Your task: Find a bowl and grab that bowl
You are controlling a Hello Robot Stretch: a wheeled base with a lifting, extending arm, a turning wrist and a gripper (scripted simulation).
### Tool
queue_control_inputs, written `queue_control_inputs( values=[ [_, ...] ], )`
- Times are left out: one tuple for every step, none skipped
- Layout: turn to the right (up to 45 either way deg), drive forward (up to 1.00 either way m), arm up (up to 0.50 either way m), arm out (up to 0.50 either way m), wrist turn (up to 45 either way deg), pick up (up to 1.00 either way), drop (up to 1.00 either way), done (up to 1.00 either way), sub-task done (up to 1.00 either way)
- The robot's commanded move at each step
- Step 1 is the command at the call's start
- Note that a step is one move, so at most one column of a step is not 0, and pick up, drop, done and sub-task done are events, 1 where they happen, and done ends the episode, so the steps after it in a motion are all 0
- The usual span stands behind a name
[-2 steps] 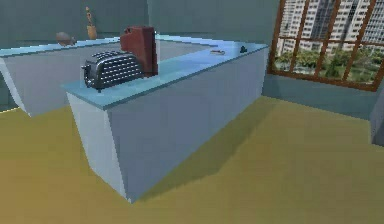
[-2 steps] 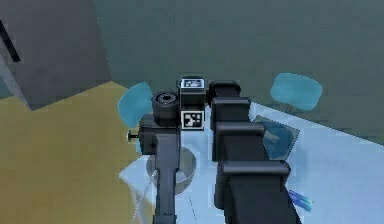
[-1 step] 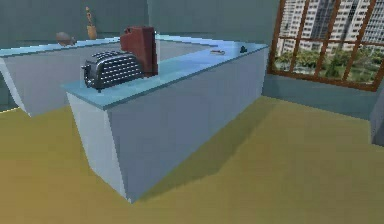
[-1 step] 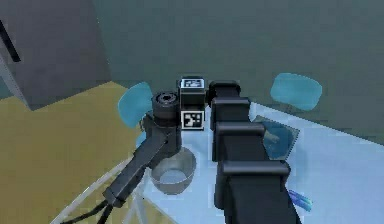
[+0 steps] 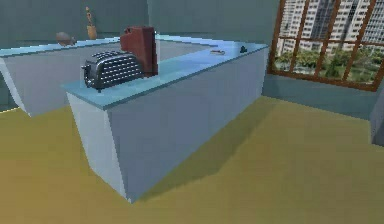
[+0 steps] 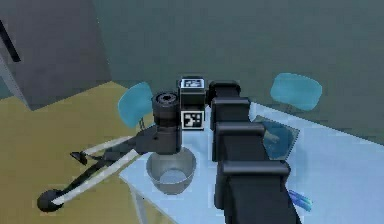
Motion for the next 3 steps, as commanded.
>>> queue_control_inputs(
  values=[
    [0.0,0.00,0.00,0.00,45.0,0.00,0.00,0.00,0.00],
    [0.0,0.00,0.00,0.00,24.0,0.00,0.00,0.00,0.00],
    [0.0,0.00,-0.30,0.00,0.0,0.00,0.00,0.00,0.00]
  ],
)
